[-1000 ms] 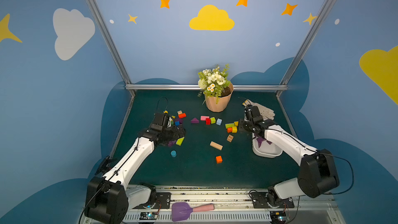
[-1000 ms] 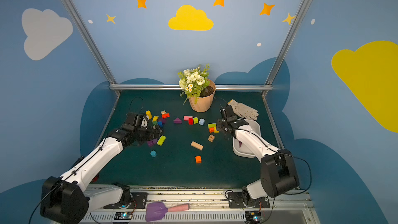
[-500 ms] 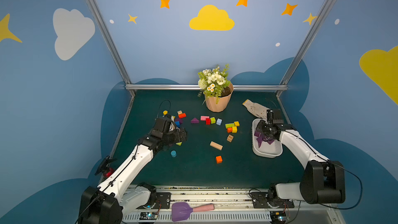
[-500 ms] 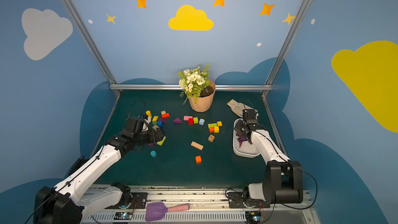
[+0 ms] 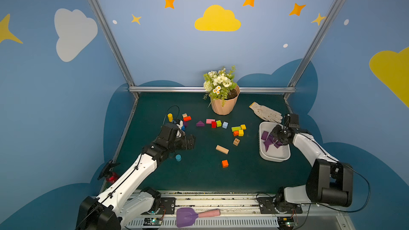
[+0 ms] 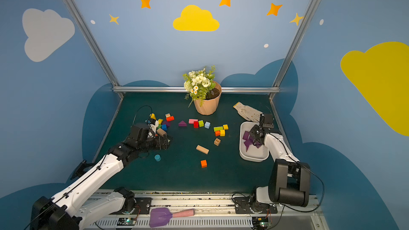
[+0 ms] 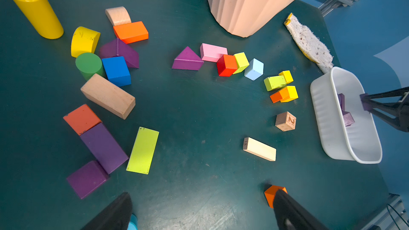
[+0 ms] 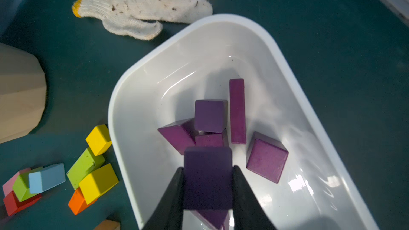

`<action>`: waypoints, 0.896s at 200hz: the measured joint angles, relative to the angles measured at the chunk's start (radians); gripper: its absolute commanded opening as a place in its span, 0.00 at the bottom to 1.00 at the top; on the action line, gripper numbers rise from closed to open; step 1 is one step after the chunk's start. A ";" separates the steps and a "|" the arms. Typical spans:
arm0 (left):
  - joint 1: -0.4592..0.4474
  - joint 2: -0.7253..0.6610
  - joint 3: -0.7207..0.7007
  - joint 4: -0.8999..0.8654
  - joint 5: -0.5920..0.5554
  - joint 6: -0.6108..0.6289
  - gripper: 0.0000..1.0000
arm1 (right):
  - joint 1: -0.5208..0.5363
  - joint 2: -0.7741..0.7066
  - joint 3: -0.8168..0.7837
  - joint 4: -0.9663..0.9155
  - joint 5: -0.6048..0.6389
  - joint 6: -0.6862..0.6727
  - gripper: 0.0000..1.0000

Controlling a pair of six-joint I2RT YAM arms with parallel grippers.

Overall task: Pick purple bricks into the storage bin
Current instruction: Place the building block in the storage box.

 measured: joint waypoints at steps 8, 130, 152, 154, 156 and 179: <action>0.000 0.000 0.000 0.000 0.000 0.001 1.00 | -0.002 0.021 0.005 0.001 -0.004 -0.002 0.32; -0.007 0.011 0.000 0.000 -0.001 0.016 1.00 | -0.002 0.206 0.114 0.011 -0.023 -0.037 0.37; -0.007 0.011 0.000 0.000 -0.001 0.016 1.00 | 0.002 0.217 0.131 0.010 -0.022 -0.039 0.39; -0.007 0.011 0.000 0.000 -0.001 0.016 1.00 | 0.002 0.219 0.132 0.010 -0.022 -0.040 0.40; -0.007 0.011 0.000 0.000 -0.001 0.016 1.00 | 0.002 0.219 0.134 0.010 -0.022 -0.040 0.40; -0.007 0.012 0.000 -0.001 -0.001 0.016 1.00 | 0.003 0.226 0.155 0.010 -0.021 -0.044 0.46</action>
